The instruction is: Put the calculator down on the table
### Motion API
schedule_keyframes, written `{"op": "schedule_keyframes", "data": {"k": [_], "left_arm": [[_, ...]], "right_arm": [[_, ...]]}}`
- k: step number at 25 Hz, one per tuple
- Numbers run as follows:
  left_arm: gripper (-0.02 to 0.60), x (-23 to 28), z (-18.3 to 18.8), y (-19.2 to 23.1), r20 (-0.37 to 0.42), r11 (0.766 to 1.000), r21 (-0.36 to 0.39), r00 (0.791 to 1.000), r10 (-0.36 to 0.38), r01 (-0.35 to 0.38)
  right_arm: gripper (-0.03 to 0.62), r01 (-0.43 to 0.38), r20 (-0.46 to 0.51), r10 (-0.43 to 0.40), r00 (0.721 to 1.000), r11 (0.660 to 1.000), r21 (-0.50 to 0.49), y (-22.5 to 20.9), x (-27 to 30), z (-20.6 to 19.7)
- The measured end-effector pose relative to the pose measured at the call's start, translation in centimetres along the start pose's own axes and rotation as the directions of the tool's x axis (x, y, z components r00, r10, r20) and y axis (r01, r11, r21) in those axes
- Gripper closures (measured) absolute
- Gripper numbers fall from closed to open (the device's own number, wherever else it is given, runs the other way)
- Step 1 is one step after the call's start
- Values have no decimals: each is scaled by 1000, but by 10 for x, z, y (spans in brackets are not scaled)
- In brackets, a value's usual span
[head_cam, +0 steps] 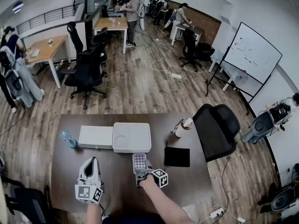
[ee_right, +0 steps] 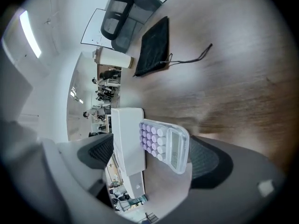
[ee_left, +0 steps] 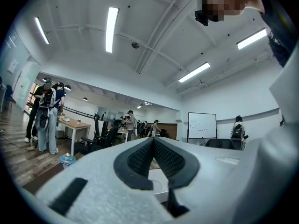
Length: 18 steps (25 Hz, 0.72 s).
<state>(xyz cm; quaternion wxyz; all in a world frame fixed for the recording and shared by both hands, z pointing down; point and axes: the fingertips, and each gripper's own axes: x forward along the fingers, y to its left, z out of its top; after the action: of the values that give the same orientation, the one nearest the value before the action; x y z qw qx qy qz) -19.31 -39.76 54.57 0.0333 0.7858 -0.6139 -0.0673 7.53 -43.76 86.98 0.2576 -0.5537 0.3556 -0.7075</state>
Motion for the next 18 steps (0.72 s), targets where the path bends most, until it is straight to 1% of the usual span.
{"op": "schedule_keyframes", "data": {"k": [2, 4, 5, 7, 9, 11, 14, 18], "left_arm": [[586, -1, 1, 1, 0, 1000, -4, 1000, 3, -3], [586, -1, 2, -1, 0, 1000, -3, 1000, 1, -1], [586, 0, 2, -3, 2, 1000, -3, 1000, -2, 2], [586, 1, 2, -7, 4, 1000, -4, 1000, -7, 7], [586, 1, 2, -8, 3, 1000, -5, 1000, -10, 10], [586, 2, 2, -7, 0, 1000, 1, 1000, -14, 14], [586, 3, 1, -9, -2, 1000, 10, 1000, -21, 21], [586, 2, 3, -10, -1, 1000, 17, 1000, -25, 25]], "right_arm": [[92, -1, -5, 1, 1000, 1000, -24, 6, -6, 0], [92, -20, -10, 19, 1000, 999, -38, 16, -12, 0], [92, -43, -14, 42, 999, 998, -35, 24, -15, 0], [92, -115, -28, 115, 993, 993, -19, 44, -18, -3], [92, -204, -42, 204, 978, 979, 0, 70, -20, -9], [92, -303, -55, 303, 951, 953, 11, 99, -23, -16], [92, -458, -72, 456, 887, 888, -24, 142, -36, -24], [92, -587, -96, 581, 808, 807, -63, 179, -58, -33]]}}
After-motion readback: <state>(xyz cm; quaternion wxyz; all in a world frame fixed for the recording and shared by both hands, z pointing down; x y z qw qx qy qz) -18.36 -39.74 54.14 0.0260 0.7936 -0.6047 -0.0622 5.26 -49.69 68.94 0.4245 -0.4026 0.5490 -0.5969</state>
